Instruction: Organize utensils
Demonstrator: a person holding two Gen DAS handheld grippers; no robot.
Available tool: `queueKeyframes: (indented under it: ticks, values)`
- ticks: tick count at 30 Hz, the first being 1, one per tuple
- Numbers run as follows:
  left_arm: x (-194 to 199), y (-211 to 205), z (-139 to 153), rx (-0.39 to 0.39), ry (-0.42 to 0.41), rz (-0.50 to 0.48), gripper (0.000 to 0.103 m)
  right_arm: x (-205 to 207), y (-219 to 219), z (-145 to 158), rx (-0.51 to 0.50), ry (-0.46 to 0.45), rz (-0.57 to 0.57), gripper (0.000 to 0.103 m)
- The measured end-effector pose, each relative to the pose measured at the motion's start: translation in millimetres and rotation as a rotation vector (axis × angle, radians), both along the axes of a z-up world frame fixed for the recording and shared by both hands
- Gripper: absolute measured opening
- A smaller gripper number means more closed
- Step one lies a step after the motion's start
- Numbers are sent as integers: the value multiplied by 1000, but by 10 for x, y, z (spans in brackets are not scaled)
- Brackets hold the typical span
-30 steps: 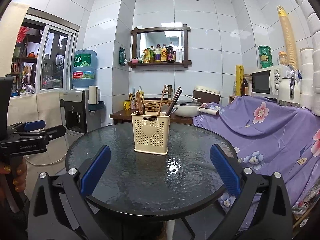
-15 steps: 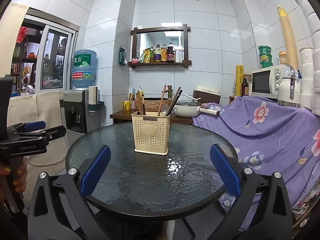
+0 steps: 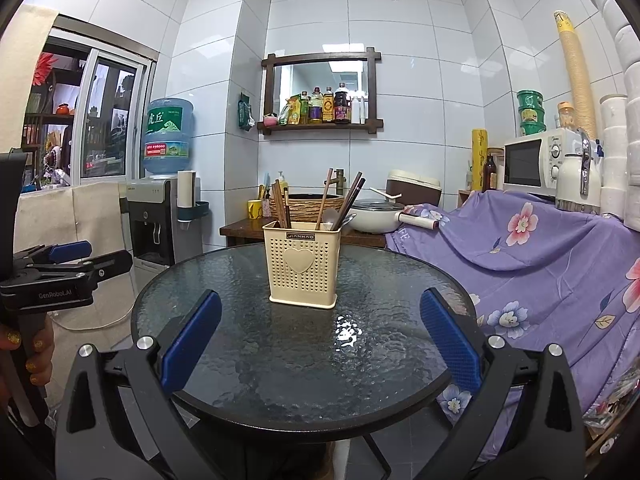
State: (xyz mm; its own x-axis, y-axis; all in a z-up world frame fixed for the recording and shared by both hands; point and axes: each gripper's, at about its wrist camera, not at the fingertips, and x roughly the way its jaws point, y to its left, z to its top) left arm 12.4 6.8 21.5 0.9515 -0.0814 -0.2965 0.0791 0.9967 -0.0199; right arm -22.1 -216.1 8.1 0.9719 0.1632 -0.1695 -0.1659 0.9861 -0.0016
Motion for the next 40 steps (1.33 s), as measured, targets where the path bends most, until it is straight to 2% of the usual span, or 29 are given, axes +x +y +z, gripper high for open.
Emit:
queueKeyframes:
  ticks: [40]
  values:
    - [1, -45, -30, 1, 20, 8, 97, 22, 55, -62, 0, 15, 3, 97]
